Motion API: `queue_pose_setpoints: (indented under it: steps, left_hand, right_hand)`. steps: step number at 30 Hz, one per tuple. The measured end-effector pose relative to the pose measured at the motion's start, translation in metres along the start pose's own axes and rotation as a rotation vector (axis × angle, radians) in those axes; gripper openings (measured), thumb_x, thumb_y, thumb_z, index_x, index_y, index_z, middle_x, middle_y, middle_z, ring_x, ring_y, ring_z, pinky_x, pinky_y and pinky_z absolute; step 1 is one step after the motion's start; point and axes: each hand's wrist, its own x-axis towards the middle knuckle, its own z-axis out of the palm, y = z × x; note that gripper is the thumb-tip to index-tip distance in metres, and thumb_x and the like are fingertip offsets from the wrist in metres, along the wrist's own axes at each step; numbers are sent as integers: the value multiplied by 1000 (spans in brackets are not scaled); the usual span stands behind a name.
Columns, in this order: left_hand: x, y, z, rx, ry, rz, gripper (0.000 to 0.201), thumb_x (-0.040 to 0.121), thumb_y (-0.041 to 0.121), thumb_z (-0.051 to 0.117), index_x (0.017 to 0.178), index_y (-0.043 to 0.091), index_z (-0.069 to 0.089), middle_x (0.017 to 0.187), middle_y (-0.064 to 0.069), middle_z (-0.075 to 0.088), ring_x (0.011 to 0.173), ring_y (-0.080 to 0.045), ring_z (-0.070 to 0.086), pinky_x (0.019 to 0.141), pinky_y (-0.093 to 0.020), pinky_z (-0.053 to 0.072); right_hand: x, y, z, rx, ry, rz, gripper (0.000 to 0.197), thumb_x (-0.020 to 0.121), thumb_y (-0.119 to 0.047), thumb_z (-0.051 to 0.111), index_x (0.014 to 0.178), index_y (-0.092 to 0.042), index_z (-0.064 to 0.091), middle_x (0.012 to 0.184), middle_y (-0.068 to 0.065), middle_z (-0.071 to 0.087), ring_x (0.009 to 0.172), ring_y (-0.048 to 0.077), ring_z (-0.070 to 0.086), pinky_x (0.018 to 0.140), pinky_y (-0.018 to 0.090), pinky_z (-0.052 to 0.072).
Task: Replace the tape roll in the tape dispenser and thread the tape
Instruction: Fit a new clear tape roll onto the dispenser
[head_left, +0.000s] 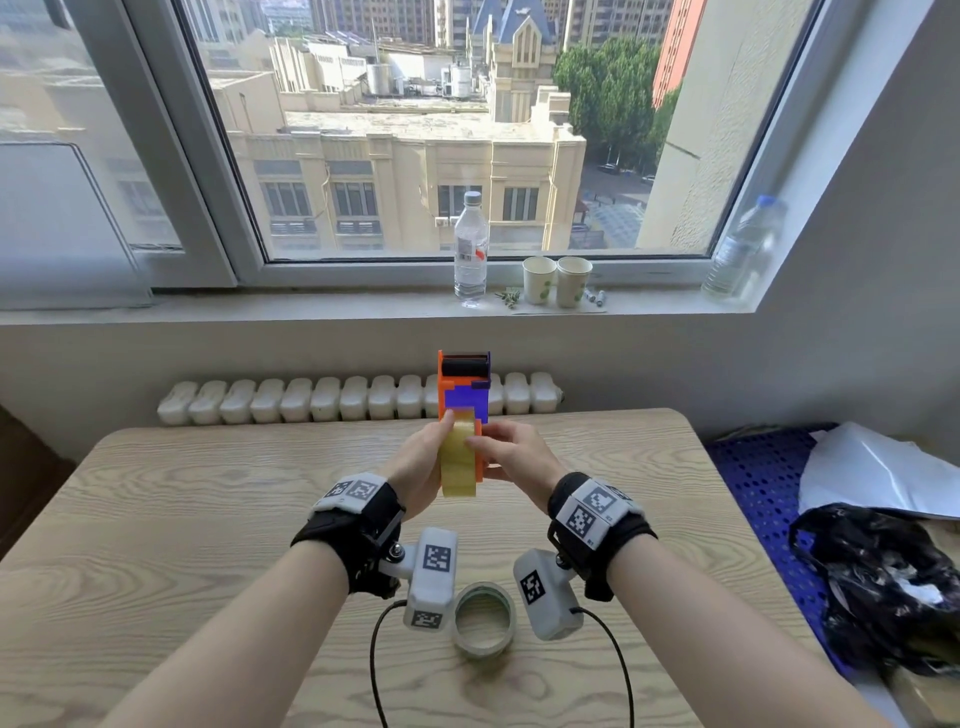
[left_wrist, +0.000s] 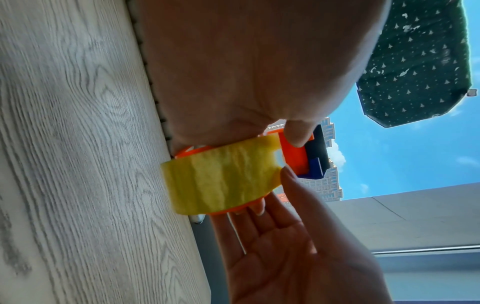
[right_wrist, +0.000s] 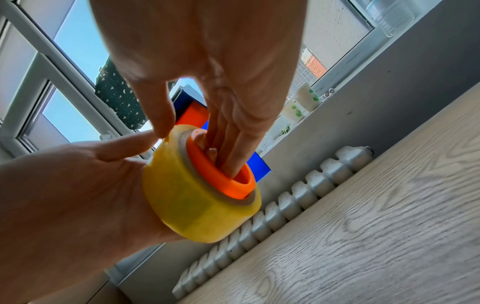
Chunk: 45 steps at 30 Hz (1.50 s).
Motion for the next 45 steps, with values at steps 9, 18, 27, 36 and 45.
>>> queue_pose_setpoints:
  steps: [9,18,27,36,45]
  left_hand:
    - [-6,-3,6,28,-30,-44,41,99,26,31,133,9,46,115,-18,63,97,-26,62,78,-37,49]
    - [-4,-4,7,17,-12,-52,46,101,37,25,124,12,56,114,-11,66,99,-25,63,87,-40,49]
    - [-8,-7,11,-13,-29,-48,33,100,25,31,117,13,56,104,-15,65,92,-27,62,81,-40,49]
    - [-8,-8,14,13,-45,-62,45,100,41,25,115,16,60,98,-11,68,92,-25,63,88,-41,48]
    - [-12,-7,21,15,-70,-68,31,99,26,33,113,14,58,97,-8,69,86,-21,65,78,-34,51]
  right_hand:
    - [1,0,-3,20,87,65,34,91,-34,53,92,-2,62,76,7,58,66,17,58,59,27,54]
    - [-5,5,-6,-3,19,47,34,88,-15,60,115,5,58,109,18,65,91,24,65,75,29,56]
    - [-2,0,-6,-18,132,94,39,89,-41,56,88,-2,60,68,12,54,59,21,57,62,37,57]
    - [-10,0,-10,-16,80,83,30,90,-24,57,99,4,63,67,5,55,61,19,58,59,29,56]
    - [-11,0,-14,-28,190,121,50,87,-41,59,93,8,64,74,15,58,62,24,60,54,31,58]
